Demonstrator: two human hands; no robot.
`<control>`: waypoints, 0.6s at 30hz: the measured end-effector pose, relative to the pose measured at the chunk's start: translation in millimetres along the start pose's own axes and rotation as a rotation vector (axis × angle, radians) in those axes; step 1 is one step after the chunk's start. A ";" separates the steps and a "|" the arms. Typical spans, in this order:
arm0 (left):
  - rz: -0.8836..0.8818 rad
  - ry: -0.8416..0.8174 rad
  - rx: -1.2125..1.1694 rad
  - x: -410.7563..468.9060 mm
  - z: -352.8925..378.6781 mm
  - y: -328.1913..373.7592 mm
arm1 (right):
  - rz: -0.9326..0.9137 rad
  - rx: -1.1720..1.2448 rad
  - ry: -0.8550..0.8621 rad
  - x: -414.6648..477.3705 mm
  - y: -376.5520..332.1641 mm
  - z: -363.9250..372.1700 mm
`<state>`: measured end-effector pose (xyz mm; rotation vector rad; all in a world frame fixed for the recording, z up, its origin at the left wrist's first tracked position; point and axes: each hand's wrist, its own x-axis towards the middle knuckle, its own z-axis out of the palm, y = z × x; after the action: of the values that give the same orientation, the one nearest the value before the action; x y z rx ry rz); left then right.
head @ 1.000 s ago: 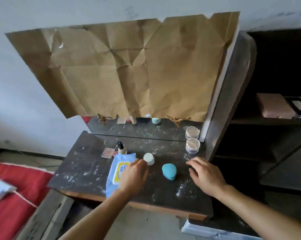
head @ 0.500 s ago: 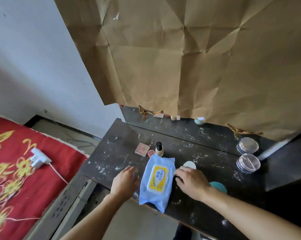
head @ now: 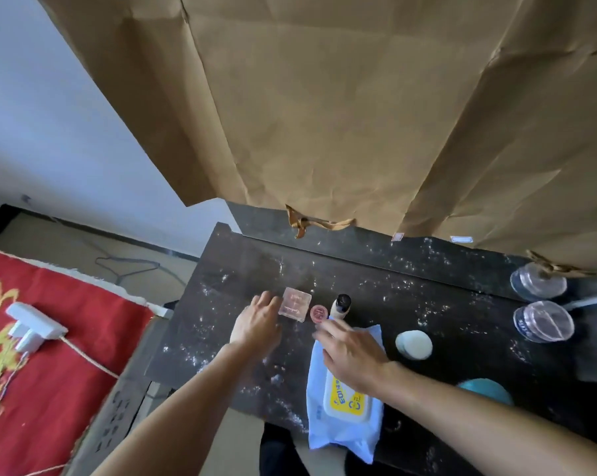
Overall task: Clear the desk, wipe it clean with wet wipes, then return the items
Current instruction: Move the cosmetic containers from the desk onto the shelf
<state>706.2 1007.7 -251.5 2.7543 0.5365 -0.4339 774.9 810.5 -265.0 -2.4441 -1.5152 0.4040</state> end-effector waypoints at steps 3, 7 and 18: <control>0.153 -0.080 0.036 32.1 4.9 -12.3 | 0.109 -0.038 0.016 13.1 -10.5 4.6; 0.345 -0.183 0.108 61.2 10.8 -25.0 | 0.302 -0.035 -0.002 34.8 -23.8 13.8; 0.608 0.015 0.068 75.2 21.5 -57.2 | 0.624 -0.216 -0.096 67.2 -42.7 36.5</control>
<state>744.6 1074.5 -310.4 2.7974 -0.3229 -0.2809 755.0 891.5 -291.7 -3.0838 -0.8199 0.4881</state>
